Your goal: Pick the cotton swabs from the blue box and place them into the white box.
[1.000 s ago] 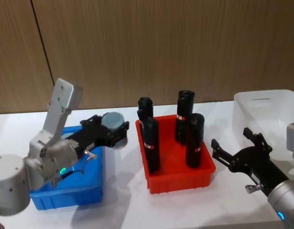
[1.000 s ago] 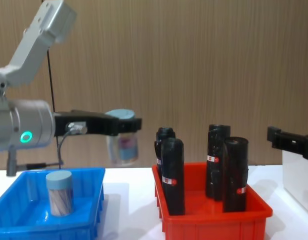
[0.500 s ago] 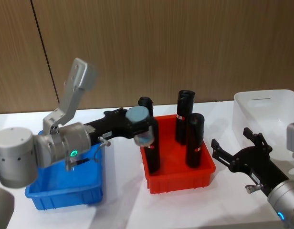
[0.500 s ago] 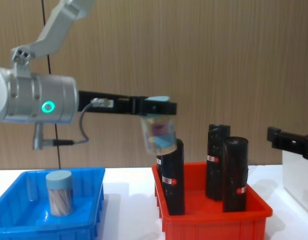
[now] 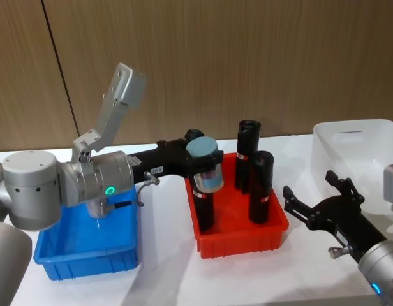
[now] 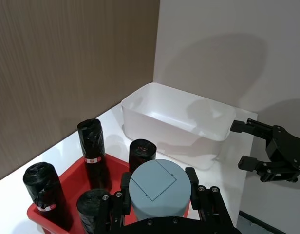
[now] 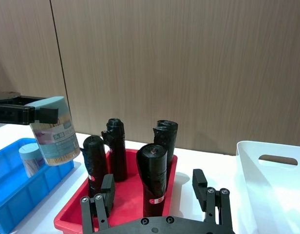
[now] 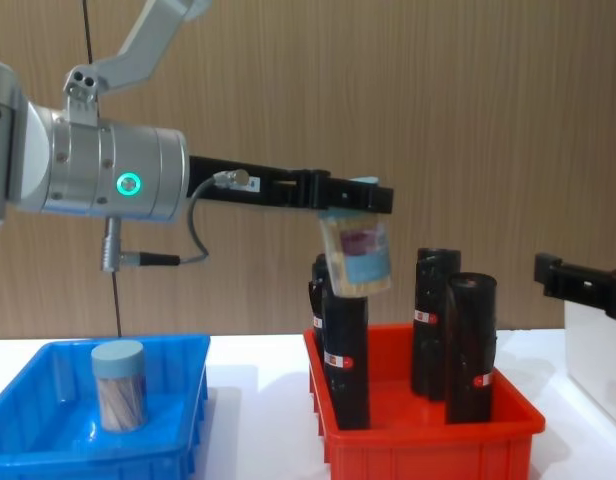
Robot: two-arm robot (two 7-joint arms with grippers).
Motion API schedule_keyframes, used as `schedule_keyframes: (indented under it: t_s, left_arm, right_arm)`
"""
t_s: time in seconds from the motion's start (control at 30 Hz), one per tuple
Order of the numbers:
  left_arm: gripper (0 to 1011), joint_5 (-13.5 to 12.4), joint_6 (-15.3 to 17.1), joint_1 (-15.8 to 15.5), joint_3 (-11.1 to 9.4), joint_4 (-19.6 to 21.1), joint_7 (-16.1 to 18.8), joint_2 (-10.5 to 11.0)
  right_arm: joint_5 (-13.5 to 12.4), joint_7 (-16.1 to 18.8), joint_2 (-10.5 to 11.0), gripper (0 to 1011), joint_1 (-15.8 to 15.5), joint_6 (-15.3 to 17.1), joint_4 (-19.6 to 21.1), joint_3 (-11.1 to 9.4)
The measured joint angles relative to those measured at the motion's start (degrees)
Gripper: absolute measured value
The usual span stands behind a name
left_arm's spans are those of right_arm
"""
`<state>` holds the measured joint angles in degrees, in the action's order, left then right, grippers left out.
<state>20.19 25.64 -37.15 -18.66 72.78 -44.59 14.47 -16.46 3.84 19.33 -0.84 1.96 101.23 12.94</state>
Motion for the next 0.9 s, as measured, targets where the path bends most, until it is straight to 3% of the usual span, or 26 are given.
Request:
schedule_keyframes:
  t_s: [0.43, 0.9]
  left_arm:
    - [669, -0.14, 0.66, -1.29, -0.28, -1.17, -1.71, -0.54]
    - [669, -0.19, 0.9, -1.82, -0.38, -1.63, -2.4, -0.76]
  right_arm:
    - [1.41, 2.16, 0.25, 1002, 0.53, 2.33, 0.46, 0.03]
    - [3.21, 10.23, 0.07, 1002, 3.38, 7.63, 0.62, 0.82]
